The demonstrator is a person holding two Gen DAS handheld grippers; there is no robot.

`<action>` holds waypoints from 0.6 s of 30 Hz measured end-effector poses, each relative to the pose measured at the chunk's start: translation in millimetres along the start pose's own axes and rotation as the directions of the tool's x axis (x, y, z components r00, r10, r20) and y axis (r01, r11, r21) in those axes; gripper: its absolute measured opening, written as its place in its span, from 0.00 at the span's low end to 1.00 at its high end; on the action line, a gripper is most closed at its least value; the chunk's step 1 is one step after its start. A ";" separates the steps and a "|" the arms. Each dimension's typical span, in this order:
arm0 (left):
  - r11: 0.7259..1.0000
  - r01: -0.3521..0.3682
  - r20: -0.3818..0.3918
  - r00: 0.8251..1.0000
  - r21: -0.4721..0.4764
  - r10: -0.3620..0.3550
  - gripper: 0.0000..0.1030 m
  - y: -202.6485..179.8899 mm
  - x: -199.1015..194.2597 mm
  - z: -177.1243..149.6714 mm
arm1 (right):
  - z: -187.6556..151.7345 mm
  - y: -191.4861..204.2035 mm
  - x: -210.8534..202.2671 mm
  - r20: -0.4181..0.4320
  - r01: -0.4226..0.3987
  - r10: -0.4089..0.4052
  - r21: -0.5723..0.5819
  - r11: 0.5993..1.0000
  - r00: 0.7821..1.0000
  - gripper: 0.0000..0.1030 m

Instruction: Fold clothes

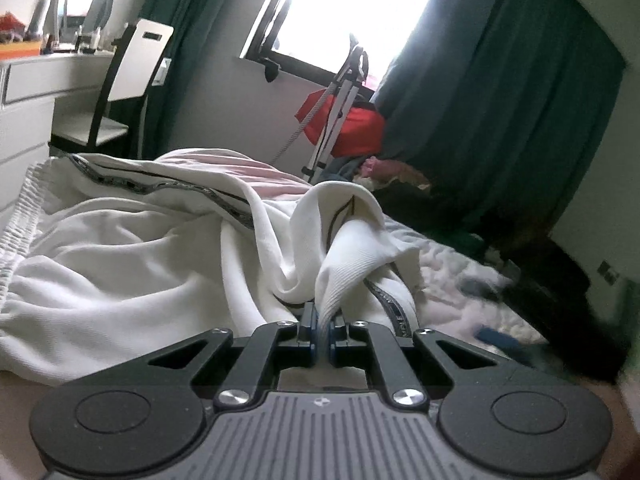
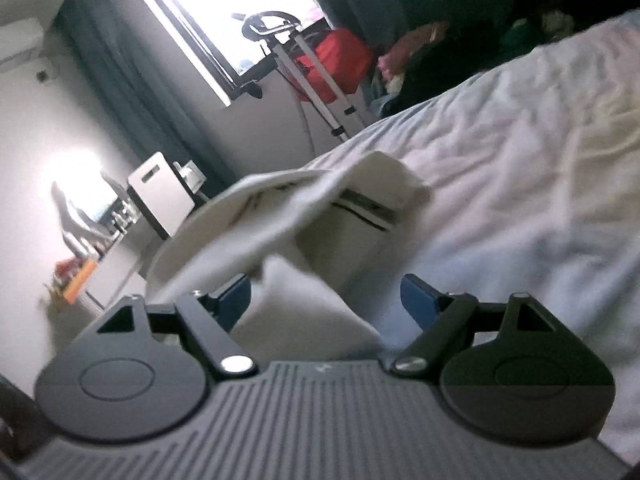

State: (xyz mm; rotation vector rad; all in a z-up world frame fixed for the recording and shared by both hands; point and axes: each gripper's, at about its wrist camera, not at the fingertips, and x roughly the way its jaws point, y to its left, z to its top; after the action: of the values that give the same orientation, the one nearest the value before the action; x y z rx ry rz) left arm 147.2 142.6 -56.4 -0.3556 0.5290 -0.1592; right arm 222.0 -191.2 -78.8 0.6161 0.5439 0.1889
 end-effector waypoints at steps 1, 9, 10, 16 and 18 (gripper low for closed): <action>1.000 0.008 0.000 1.000 -0.010 -0.008 0.06 2.9 0.3 0.5 | 7.7 2.3 15.9 -0.010 0.001 -0.001 0.023 1.000 1.000 0.82; 0.996 0.032 0.008 0.999 -0.078 -0.032 0.06 32.6 7.7 6.4 | 42.5 4.5 128.1 -0.038 0.057 -0.051 0.171 0.984 0.998 0.75; 0.996 0.032 0.009 0.999 -0.083 -0.031 0.06 35.8 8.8 7.1 | 44.6 4.2 138.8 -0.038 0.068 -0.063 0.177 0.982 0.997 0.73; 0.996 -0.023 -0.013 1.000 -0.081 0.022 0.06 46.7 25.0 -0.7 | 51.5 4.9 184.3 -0.037 0.143 -0.138 0.201 0.969 0.990 0.48; 0.997 -0.026 -0.021 0.999 -0.078 0.025 0.06 46.9 27.8 -2.2 | 52.3 6.3 192.2 -0.048 0.177 -0.171 0.211 0.961 0.984 0.30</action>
State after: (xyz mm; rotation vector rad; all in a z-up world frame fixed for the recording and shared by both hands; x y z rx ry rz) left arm 172.4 178.8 -88.5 -0.4234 0.5608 -0.1178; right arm 412.2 -149.7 -121.4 0.7724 0.6489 -0.0283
